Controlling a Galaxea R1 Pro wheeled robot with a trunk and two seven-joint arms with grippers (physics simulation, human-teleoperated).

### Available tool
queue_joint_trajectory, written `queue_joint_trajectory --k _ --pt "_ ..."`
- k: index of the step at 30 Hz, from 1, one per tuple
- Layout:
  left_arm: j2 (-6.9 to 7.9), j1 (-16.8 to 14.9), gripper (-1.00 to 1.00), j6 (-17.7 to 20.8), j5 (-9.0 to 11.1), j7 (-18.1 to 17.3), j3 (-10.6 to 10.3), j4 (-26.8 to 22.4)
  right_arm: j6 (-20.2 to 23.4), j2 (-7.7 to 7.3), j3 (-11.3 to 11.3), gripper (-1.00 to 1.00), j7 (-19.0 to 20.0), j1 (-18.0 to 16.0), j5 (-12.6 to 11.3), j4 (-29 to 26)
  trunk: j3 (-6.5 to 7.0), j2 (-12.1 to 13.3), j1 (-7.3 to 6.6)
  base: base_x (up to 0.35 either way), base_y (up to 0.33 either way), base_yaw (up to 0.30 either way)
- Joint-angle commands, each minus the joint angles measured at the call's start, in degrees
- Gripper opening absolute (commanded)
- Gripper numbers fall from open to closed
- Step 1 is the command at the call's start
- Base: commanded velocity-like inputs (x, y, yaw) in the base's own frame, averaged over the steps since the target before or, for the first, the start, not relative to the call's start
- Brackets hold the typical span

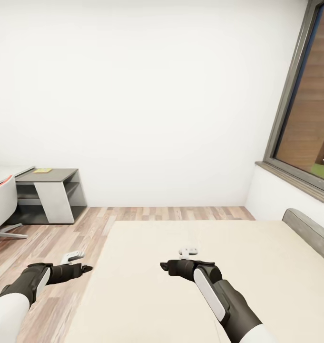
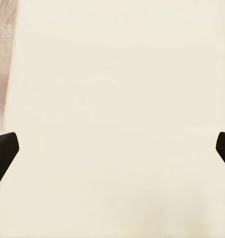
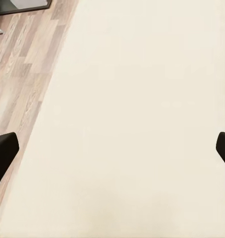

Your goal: Put all the toys in the child's room - the three board games (two on the bed and one on the table), the two jigsaw puzzles on the table, and the tennis ball on the table - inside the toy box on the table in the child's room.

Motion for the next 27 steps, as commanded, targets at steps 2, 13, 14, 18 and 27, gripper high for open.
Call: queue_joint_trajectory --k 2,13,14,18,27 --pt "-0.05 -0.03 1.00 0.34 -0.55 -0.43 0.48 -0.08 0.14 -0.02 0.08 1.00 -0.50 -0.02 -0.58 -0.05 -0.03 -0.05 0.02 0.000 -0.216 0.000" --pt "-0.05 -0.03 1.00 0.34 -0.55 -0.43 0.50 -0.08 0.14 -0.02 0.08 1.00 -0.49 -0.02 -0.58 -0.07 -0.03 -0.05 0.02 0.000 -0.216 0.000" --pt "-0.05 -0.03 1.00 0.34 -0.55 -0.43 0.50 -0.08 0.14 -0.03 0.08 1.00 -0.51 -0.02 -0.58 -0.07 -0.03 -0.05 0.02 0.000 -0.216 0.000" --pt "-0.05 -0.03 1.00 0.34 -0.55 -0.43 0.50 -0.08 0.14 -0.01 0.08 1.00 -0.51 -0.02 -0.60 -0.06 -0.03 -0.05 0.02 0.000 -0.216 0.000" --pt "-0.05 -0.03 1.00 0.34 -0.55 -0.43 0.48 -0.09 0.14 0.01 0.08 1.00 -0.49 -0.02 -0.90 -0.08 -0.03 -0.05 0.02 0.000 -0.216 0.000"
